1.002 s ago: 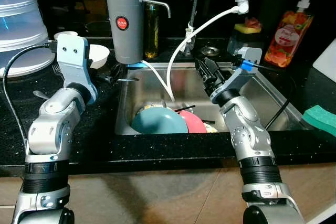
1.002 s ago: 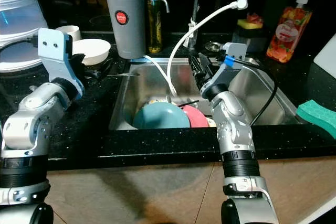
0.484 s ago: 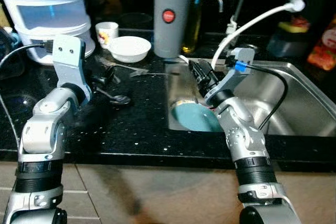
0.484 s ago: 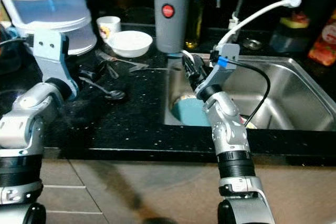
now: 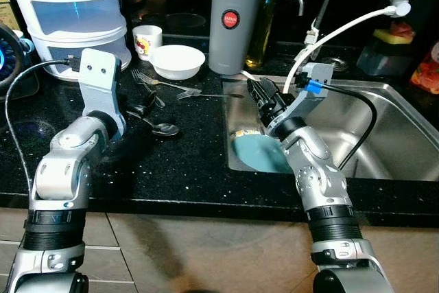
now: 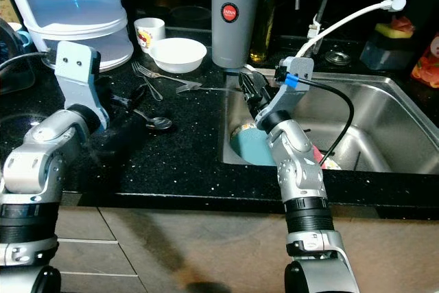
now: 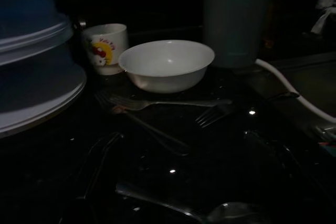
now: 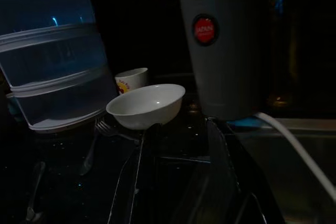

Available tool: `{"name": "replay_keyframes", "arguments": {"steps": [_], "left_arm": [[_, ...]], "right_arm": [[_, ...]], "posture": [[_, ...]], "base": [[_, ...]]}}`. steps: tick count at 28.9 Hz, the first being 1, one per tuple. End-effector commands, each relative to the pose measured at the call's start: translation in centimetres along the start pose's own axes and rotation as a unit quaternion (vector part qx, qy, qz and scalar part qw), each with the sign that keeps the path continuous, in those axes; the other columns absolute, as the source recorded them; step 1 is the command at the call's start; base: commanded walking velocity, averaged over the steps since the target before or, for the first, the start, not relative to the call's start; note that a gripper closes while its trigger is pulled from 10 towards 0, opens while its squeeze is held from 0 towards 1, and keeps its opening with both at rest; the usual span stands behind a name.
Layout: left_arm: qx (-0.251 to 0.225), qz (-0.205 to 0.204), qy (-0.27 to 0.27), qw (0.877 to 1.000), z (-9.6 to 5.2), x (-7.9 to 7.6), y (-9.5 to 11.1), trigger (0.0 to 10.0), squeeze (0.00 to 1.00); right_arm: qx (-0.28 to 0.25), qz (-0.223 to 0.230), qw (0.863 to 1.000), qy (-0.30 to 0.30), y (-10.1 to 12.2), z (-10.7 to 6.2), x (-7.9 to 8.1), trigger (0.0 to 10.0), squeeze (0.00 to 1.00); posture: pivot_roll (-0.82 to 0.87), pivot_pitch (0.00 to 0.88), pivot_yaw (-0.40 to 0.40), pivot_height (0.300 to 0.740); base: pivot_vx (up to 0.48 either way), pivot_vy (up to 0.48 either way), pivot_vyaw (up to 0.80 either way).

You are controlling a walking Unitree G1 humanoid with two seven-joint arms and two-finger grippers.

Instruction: Kitchen organization

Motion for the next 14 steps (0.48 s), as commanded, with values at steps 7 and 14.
{"name": "replay_keyframes", "arguments": {"steps": [7, 14], "left_arm": [[-0.017, -0.013, 0.007, 1.000, -0.07, 0.62, 0.64, 10.0, 0.00], [-0.019, -0.014, 0.004, 1.000, -0.18, 0.63, 0.74, 10.0, 0.00]], "right_arm": [[-0.002, -0.006, 1.000, -0.013, 0.15, -0.03, -0.70, 10.0, 0.00], [-0.001, -0.005, 1.000, -0.011, 0.13, 0.04, -0.66, 10.0, 0.00]], "posture": [[0.05, 0.036, -0.036, 0.740], [0.05, 0.041, -0.039, 0.740]], "base": [[0.327, 0.000, 0.00], [0.435, 0.000, 0.00]]}}
Point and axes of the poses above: a point about 5 cm out from each wrist's last joint towards the gripper, its own z axis pointing out of the wrist towards the gripper, its own y axis along the axis of the wrist's last joint, x = y × z, the point moved 3 cm from there along z, pointing out of the wrist towards the gripper, and after that the axes turned 5 degrees about z, right-handed, at the moved point
